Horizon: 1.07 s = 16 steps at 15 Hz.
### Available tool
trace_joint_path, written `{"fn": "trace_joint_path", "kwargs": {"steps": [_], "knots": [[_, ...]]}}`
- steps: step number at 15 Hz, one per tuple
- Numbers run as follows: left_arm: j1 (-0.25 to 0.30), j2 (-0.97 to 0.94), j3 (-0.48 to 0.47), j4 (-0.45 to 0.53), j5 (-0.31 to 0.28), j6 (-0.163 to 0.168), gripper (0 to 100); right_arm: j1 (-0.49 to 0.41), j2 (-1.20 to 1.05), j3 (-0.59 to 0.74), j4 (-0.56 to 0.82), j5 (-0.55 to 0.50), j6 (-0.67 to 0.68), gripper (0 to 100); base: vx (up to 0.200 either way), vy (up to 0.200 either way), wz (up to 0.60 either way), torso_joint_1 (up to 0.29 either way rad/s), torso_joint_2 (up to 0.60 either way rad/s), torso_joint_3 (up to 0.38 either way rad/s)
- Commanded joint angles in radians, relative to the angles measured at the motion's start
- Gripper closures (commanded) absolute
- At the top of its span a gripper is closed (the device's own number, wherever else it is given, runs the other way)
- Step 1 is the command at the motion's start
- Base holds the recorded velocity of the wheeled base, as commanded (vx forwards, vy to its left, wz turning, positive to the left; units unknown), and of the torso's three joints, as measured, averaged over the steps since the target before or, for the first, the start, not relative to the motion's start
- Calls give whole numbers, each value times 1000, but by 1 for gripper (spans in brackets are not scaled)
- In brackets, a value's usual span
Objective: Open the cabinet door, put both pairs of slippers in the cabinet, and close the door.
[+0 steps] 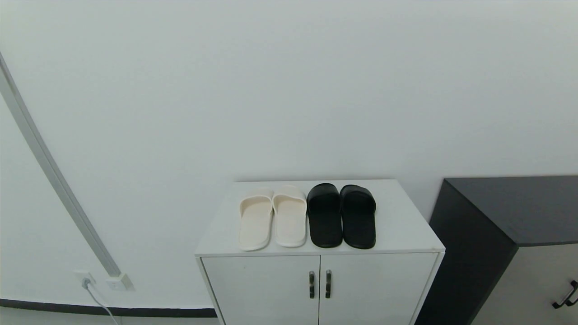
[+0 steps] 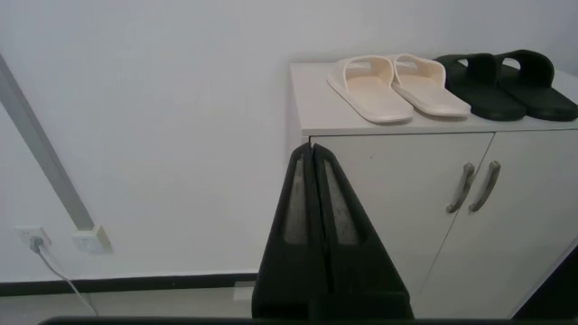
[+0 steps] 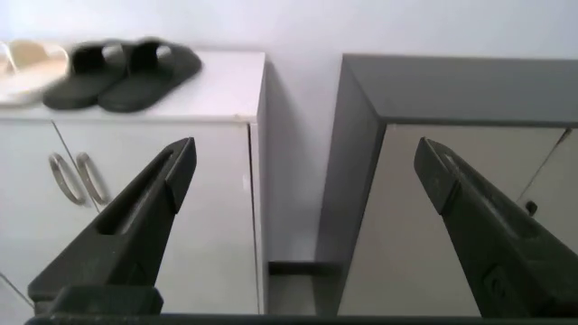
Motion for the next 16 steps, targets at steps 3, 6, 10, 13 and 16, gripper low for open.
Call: {"fn": "trace_joint_path", "kwargs": {"steps": [3,6,10,13,16], "knots": [[0,1,0,0,0,1,100,12,421,-211,41,219,89,0,0,0,0,0,0,0],[0,1,0,0,0,0,100,59,728,-230,-153,230,93,0,0,0,0,0,0,0],[0,1,0,0,-2,1,100,644,1086,-400,-347,-263,336,0,0,0,0,0,0,0],[0,1,0,0,-2,0,100,782,1301,-581,-348,-407,380,0,0,0,0,0,0,0],[0,1,0,0,-2,0,100,802,1465,-719,-348,-470,382,0,0,0,0,0,0,0]]}}
